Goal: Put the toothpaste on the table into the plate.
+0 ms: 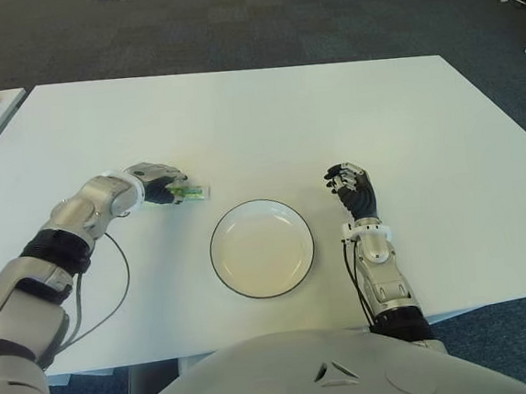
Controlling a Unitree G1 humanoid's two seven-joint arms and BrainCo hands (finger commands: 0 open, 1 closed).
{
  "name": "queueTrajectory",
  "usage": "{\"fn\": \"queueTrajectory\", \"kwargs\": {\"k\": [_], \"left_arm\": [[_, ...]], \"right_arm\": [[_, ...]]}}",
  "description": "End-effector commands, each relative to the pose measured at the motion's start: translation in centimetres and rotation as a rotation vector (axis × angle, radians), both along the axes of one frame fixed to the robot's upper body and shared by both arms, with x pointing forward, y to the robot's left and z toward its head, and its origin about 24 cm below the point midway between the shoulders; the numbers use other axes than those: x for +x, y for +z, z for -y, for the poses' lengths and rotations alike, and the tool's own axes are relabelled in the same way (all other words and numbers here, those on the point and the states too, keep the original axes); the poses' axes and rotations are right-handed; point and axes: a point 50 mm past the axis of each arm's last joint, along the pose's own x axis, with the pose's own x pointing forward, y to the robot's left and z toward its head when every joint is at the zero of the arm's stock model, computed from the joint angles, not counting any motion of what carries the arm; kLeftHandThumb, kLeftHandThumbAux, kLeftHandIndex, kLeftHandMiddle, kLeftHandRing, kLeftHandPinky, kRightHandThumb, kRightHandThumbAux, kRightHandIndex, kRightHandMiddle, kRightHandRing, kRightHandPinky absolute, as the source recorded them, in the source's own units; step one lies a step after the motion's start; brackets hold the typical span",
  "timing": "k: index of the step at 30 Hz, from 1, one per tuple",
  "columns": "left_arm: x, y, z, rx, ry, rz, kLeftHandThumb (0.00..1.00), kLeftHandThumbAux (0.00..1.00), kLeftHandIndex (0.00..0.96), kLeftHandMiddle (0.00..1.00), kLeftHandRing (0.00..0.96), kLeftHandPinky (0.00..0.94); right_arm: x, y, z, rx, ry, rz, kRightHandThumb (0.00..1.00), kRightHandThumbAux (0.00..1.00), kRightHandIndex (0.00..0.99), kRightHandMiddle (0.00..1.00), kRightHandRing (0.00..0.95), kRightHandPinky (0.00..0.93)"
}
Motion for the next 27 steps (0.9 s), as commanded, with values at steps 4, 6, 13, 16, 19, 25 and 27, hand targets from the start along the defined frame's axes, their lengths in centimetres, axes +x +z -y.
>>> {"fn": "queueTrajectory", "kwargs": {"k": [4,6,13,16,19,25,27], "left_arm": [[-1.4,-3.7,0.3,0.07,0.03,-0.143,0.505,0.275,0.0,0.0,0.0,0.022],[-1.4,-3.7,0.4,0.07,0.03,-0.141,0.503,0.279,0.0,0.0,0.0,0.011],[-1.3,-4.7,0.9,0.021,0.108,-0.122,0.517,0.293,0.0,0.0,0.0,0.027],[-1.2,-4.9,0.9,0.015,0.122,-0.127,0.527,0.297,0.0,0.0,0.0,0.033],[-1.2,-5.0,1.0,0.018,0.115,-0.133,0.535,0.3,0.0,0.0,0.0,0.034],[-1.3,-4.9,1.3,0.021,0.071,-0.136,0.544,0.308,0.0,0.0,0.0,0.023],[-1.3,-4.8,1.3,0.028,0.057,-0.135,0.541,0.307,0.0,0.0,0.0,0.016]], "right_arm": [[-0.2,-0.2,0.1,0.002,-0.008,-0.025,0.708,0.731,0.426,0.503,0.515,0.539],[-0.2,-0.2,0.1,0.002,-0.009,-0.025,0.708,0.731,0.426,0.503,0.516,0.541],[-0.3,-0.2,0.3,0.004,-0.01,-0.022,0.708,0.73,0.427,0.5,0.517,0.548],[-0.4,-0.2,0.3,0.004,-0.01,-0.021,0.708,0.73,0.427,0.496,0.514,0.542],[-0.4,-0.2,0.4,0.005,-0.01,-0.018,0.708,0.73,0.427,0.493,0.512,0.539],[-0.4,0.0,0.4,0.01,-0.009,-0.009,0.708,0.73,0.427,0.491,0.509,0.541],[-0.4,0.0,0.4,0.013,-0.008,-0.006,0.708,0.73,0.427,0.491,0.511,0.546]]}}
